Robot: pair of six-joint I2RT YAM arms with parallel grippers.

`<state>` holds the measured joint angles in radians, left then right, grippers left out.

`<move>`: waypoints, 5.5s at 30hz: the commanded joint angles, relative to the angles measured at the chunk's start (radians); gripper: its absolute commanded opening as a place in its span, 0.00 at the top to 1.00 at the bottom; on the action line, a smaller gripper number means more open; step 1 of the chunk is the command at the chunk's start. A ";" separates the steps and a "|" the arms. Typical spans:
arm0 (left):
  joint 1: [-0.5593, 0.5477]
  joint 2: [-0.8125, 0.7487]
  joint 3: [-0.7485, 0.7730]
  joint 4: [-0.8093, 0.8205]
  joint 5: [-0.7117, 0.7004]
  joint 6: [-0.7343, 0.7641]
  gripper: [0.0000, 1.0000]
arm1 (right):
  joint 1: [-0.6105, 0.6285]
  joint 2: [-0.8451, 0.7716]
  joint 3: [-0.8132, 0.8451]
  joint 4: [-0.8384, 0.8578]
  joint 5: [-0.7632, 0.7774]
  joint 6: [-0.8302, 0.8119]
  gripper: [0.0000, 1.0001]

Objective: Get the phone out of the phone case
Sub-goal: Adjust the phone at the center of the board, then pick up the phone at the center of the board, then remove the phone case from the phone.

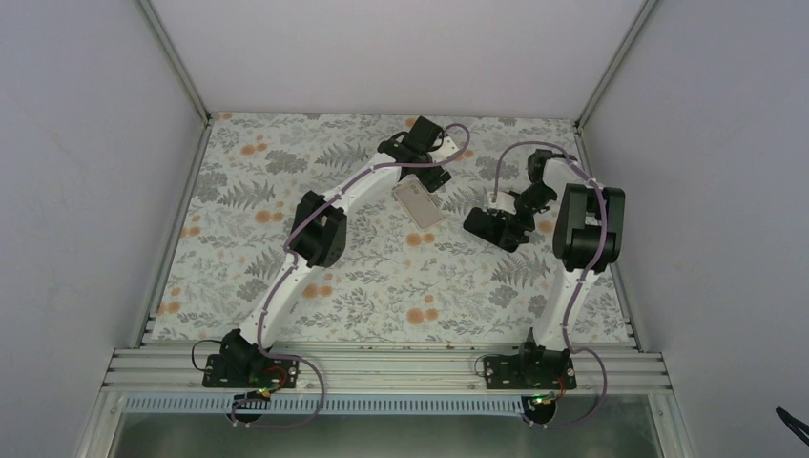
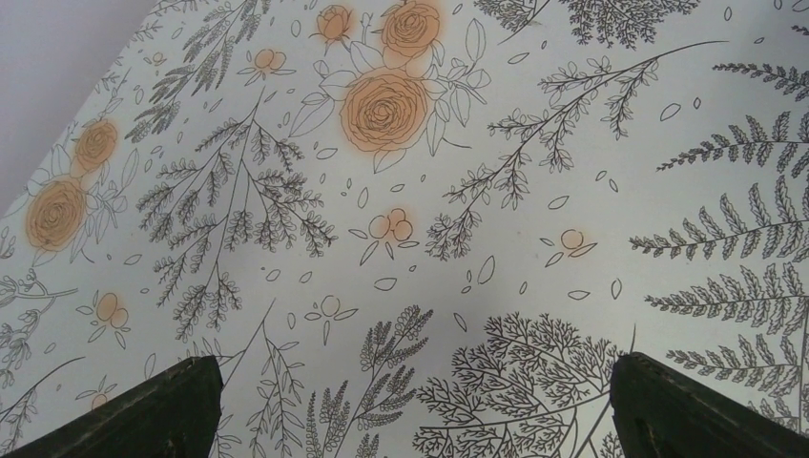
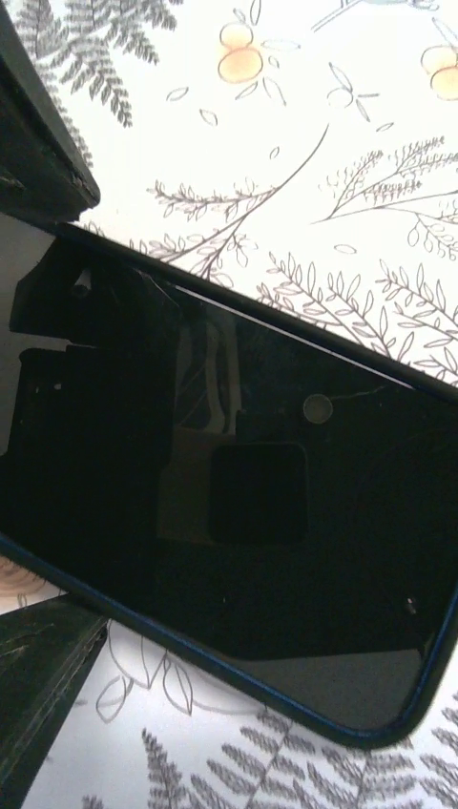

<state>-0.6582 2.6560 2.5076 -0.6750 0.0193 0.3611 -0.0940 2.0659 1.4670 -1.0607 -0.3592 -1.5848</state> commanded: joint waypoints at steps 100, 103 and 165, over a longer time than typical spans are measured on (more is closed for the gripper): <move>0.084 -0.181 -0.034 -0.415 1.055 -0.011 0.51 | 0.355 -0.568 -0.314 0.550 0.071 0.745 0.37; 0.091 -0.180 -0.038 -0.426 1.065 -0.006 0.66 | 0.356 -0.580 -0.326 0.568 0.079 0.760 0.37; 0.063 -1.119 -0.704 -0.683 0.733 0.727 0.98 | 0.315 -0.231 0.408 -0.226 -0.751 0.419 0.06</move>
<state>-0.6071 1.5517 1.8095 -1.3815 0.7616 1.0870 0.2306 1.8454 1.8664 -1.2751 -1.0805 -1.1908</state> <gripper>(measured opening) 0.101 0.937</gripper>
